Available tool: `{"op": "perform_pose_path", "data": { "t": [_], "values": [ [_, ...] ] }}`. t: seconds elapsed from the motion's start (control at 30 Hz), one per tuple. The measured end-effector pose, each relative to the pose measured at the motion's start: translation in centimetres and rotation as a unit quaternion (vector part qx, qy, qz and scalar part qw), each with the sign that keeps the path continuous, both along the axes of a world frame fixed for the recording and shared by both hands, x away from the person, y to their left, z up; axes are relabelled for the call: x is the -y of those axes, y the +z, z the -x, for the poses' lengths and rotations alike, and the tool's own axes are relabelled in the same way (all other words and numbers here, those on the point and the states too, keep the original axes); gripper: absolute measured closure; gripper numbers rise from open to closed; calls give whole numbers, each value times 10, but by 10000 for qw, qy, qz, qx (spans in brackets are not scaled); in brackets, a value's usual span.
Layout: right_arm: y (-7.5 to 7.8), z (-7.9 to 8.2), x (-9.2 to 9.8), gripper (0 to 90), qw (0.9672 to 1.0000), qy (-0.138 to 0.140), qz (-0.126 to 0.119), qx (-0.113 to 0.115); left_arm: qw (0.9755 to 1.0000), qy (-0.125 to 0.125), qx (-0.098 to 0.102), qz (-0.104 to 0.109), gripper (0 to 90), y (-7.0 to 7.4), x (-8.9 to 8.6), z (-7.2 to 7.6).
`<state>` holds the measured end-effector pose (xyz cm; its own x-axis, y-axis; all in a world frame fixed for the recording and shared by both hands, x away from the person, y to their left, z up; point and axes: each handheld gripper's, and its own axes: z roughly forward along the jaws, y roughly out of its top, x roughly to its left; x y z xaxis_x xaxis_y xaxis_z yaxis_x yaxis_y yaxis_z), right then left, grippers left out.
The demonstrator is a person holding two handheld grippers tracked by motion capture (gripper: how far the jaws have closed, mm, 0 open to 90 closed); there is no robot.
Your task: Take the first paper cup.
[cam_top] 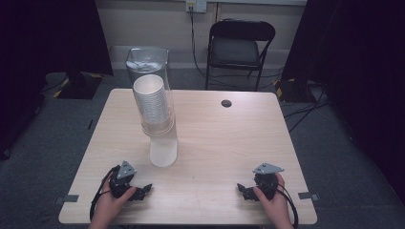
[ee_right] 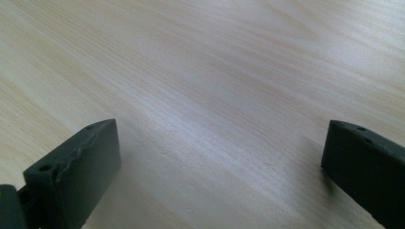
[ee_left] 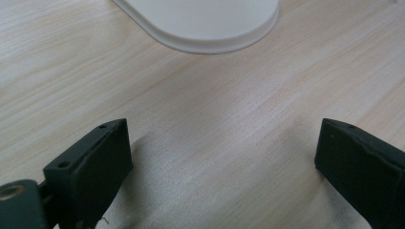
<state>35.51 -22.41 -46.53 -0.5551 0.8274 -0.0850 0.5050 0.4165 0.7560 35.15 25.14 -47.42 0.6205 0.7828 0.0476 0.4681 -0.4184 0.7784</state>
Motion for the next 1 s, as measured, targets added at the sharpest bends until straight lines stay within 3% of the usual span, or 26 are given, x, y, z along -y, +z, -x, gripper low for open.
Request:
{"op": "perform_pose_path", "data": {
  "t": [0.3, 0.33, 0.4, 0.43, 0.47, 0.7, 1.0],
  "values": [
    [0, 0, 0, 0, 10000, 10, -9, 8, 9998, 181, -26, 13, 19, 0, 5, 0],
    [0, 0, 0, 0, 10000, 15, -6, 14, 9997, 214, -14, 68, 32, 1, 5, -1],
    [0, 0, 0, 0, 10000, 0, -10, 2, 9989, 366, -18, 284, 196, 4, 3, -2],
    [0, 0, 0, 0, 10000, 0, -10, 2, 9989, 366, -18, 284, 213, 4, 3, -2],
    [0, 0, 0, 0, 10000, -4, -9, 1, 9971, 535, -189, 512, 172, 6, 1, -4],
    [0, 0, 0, 0, 10000, 8, 7, 26, 9960, 583, -56, 675, 184, 16, -1, -10],
    [0, 2, 0, 0, 9999, -98, -19, 14, 9967, 477, 207, 619, 183, 36, 8, -19]
  ]
}}
